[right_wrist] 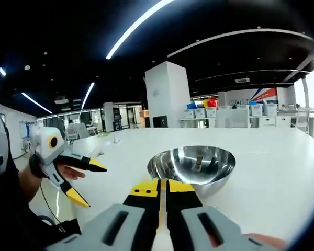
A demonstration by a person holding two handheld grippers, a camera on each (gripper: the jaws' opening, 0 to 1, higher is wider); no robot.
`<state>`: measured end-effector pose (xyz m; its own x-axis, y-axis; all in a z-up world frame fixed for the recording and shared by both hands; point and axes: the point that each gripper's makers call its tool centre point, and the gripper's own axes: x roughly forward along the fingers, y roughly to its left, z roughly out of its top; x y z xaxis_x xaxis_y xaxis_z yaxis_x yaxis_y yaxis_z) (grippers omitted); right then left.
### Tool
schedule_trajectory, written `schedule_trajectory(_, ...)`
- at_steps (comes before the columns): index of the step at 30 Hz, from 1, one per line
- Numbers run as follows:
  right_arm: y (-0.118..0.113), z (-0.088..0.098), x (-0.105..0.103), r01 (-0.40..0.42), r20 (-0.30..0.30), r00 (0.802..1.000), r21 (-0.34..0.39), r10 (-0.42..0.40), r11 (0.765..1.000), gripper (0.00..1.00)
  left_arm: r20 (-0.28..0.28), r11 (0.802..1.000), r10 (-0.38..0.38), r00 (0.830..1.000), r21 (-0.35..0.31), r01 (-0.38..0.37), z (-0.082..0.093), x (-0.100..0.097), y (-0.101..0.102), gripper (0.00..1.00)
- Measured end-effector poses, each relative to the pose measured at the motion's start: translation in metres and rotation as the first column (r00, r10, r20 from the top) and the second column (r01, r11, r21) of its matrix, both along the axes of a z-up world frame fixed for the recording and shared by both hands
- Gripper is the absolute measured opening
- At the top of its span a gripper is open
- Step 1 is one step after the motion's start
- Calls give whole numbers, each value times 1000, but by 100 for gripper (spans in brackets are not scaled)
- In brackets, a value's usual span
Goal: Pick up the QQ candy scattered on the table and place it into the stainless steel bowl on the table
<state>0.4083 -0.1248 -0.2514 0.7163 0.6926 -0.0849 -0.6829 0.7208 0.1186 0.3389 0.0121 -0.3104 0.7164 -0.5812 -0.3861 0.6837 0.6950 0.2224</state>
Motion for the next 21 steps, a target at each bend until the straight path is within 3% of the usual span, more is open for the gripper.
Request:
schedule_trajectory(9,-3,12,36,19,-33,999,103,-16,994,1,3,1000,-7,1000,1,7,1,-1,-1,65)
schedule_trajectory(17,5,3,86,79,-6,997,12,-79,997,2,2,1000,-8,1000,-13,8,0,2,0,65)
schedule_trajectory(21,16,-10,98,87,-22,996,-23,-87,996,2,9,1000,-7,1000,-21,8,2,5,0,65)
